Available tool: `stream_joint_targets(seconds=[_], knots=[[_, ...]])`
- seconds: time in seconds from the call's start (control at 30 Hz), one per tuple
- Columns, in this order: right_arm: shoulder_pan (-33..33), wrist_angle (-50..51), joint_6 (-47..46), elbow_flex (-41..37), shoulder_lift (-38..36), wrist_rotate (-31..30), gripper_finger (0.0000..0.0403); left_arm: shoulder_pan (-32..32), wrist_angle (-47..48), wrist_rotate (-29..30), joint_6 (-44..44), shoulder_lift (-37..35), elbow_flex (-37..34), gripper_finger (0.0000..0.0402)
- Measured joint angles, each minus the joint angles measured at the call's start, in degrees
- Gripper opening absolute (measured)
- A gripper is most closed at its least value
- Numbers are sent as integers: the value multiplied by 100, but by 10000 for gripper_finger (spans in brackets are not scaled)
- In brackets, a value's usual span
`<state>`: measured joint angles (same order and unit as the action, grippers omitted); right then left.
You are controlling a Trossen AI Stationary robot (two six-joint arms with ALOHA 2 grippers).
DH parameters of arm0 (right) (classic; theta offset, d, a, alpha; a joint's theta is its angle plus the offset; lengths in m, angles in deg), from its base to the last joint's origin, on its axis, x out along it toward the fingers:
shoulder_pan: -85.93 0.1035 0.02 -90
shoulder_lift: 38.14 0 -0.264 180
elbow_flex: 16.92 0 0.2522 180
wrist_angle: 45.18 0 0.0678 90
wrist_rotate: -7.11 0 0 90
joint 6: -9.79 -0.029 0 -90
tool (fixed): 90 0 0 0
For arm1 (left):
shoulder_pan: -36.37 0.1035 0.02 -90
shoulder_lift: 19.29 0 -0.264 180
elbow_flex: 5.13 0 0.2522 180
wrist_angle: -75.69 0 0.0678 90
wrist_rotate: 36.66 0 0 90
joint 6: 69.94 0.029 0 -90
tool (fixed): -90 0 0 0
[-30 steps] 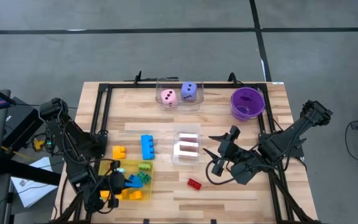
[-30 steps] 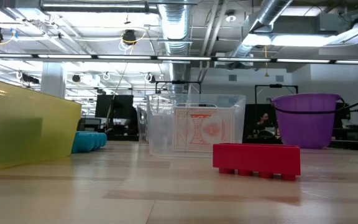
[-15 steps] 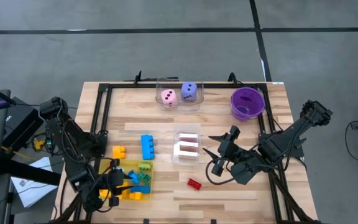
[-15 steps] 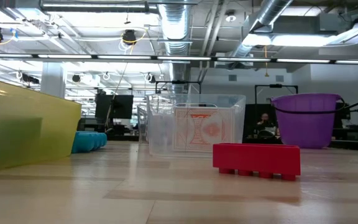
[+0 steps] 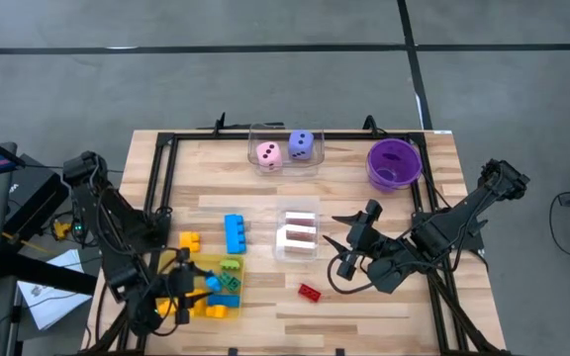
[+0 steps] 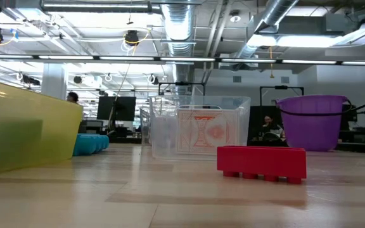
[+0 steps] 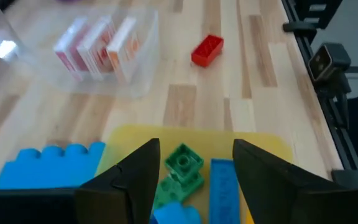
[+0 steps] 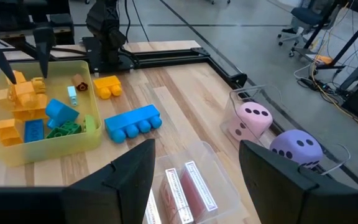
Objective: Pick & Place Toys
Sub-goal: Put the light blue game piece into the yellow bin
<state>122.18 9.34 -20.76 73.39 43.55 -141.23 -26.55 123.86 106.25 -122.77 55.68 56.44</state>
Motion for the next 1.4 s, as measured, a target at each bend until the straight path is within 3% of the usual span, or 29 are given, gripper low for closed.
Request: stream_joint_targets(seconds=[0.47, 0.63, 0.83, 0.9, 1.07, 1.23, 1.4], knots=[[-4, 85, -141, 0, 0, 2, 225, 212, -1158, 1832, 1457, -289, 0, 216], [-4, 134, -405, 0, -1, 39, 225, 704, -1637, 1884, 2111, -292, 0, 272], [18, 476, -879, 0, 1, 262, 225, 1571, -2061, 1869, 2472, -292, 0, 378], [48, 599, -1054, 0, 2, 295, 225, 1888, -2229, 1774, 2575, -292, 0, 393], [207, 699, -1346, 0, 4, 302, 225, 2789, -2989, 1507, 2717, -381, 0, 375], [456, 699, -1451, 0, 4, 297, 225, 3901, -3205, 199, 2921, -637, 0, 385], [594, 696, -1453, 0, 4, 285, 225, 4951, -2476, -860, 2023, -716, 0, 398]])
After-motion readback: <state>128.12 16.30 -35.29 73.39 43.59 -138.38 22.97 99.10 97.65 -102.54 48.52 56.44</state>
